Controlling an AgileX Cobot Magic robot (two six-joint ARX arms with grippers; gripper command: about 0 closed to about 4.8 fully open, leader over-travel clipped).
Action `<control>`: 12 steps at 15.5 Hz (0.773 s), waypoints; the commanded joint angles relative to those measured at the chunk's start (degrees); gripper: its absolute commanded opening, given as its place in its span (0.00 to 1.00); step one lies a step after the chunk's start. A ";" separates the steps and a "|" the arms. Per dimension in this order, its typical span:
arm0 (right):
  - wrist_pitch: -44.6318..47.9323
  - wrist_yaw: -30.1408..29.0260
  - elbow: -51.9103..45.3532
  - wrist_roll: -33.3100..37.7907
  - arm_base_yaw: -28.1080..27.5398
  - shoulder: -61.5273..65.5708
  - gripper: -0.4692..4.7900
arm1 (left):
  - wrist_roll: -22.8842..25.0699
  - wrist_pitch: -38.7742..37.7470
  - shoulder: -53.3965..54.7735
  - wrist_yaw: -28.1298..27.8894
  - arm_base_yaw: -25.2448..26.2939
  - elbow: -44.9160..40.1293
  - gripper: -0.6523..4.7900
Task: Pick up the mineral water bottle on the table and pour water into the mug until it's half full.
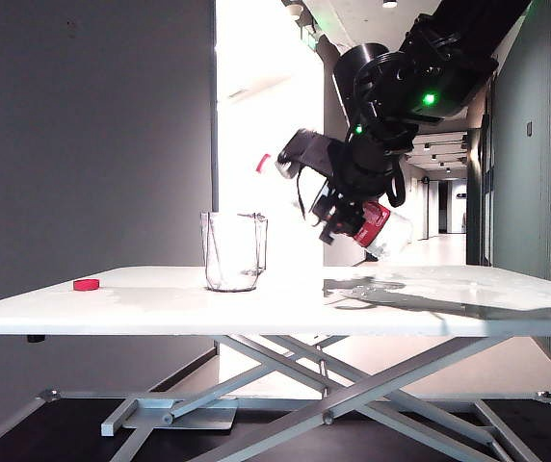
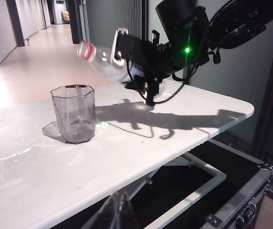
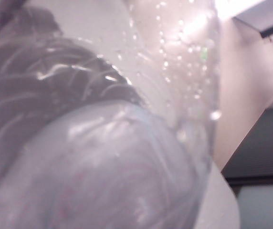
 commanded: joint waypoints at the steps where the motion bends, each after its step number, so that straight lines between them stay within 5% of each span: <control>1: 2.82 1.57 0.57 -5.35 0.31 -1.05 0.47 | -0.13 0.48 0.02 0.33 -0.02 0.11 0.11; 12: 4.98 10.25 1.33 -26.56 0.50 -1.05 0.47 | -0.13 0.46 0.04 0.31 -0.02 0.11 0.11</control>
